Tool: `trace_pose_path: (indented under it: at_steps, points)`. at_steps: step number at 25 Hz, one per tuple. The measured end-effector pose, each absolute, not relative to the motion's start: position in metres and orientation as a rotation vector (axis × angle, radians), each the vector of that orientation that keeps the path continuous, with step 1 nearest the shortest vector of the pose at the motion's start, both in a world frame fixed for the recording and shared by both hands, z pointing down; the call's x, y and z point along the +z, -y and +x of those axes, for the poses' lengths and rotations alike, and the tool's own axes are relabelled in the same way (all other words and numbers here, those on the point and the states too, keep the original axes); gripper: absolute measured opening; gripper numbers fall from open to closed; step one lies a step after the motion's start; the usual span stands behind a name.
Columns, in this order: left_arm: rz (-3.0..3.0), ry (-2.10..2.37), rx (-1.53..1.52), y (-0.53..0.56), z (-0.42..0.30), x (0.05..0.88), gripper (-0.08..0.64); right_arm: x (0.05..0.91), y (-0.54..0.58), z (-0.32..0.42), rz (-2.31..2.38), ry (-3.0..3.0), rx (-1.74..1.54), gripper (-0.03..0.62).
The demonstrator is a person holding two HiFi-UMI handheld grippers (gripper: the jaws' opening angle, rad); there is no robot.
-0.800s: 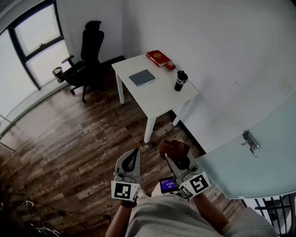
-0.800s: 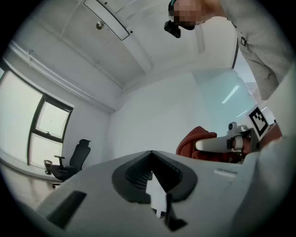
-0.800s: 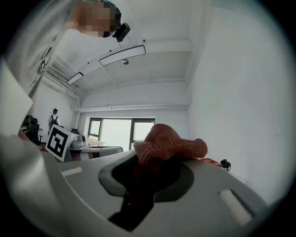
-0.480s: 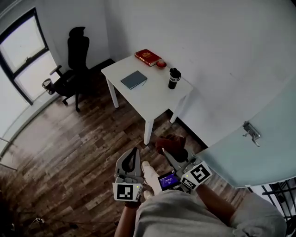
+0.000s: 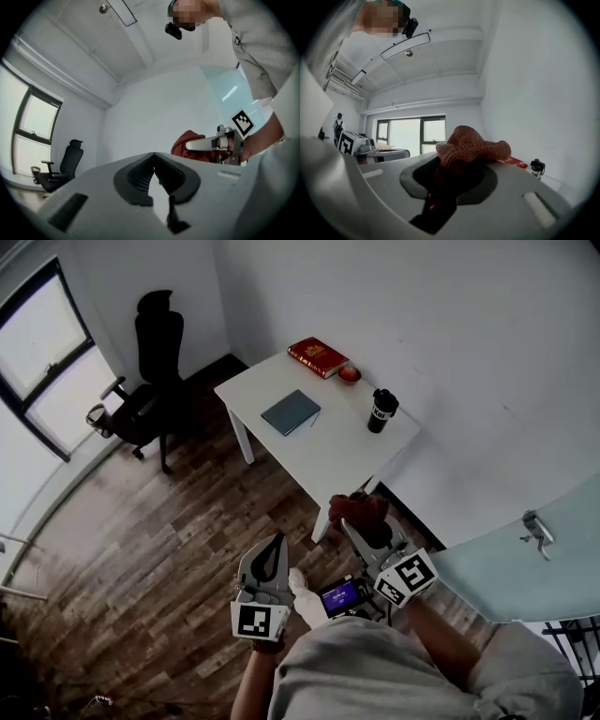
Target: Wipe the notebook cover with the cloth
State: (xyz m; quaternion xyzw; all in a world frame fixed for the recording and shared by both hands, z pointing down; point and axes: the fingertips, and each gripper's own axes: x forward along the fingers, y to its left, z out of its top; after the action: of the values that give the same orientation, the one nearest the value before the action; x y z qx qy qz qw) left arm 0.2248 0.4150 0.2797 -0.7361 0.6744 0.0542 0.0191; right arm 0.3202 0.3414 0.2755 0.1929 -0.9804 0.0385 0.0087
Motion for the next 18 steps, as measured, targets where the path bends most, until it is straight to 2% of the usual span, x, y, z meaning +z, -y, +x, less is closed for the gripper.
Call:
trace_pose_path:
  at_steps: [11, 18]
  points:
    - [-2.413, -2.026, 0.171, -0.291, 0.101, 0.303, 0.005, 0.287, -0.203, 0.204, 0.79, 3.001, 0.248, 0.092]
    - [-2.56, -1.935, 0.16, -0.246, 0.012, 0.325, 0.007, 0.297, -0.165, 0.135, 1.0, 2.901, 0.245, 0.092]
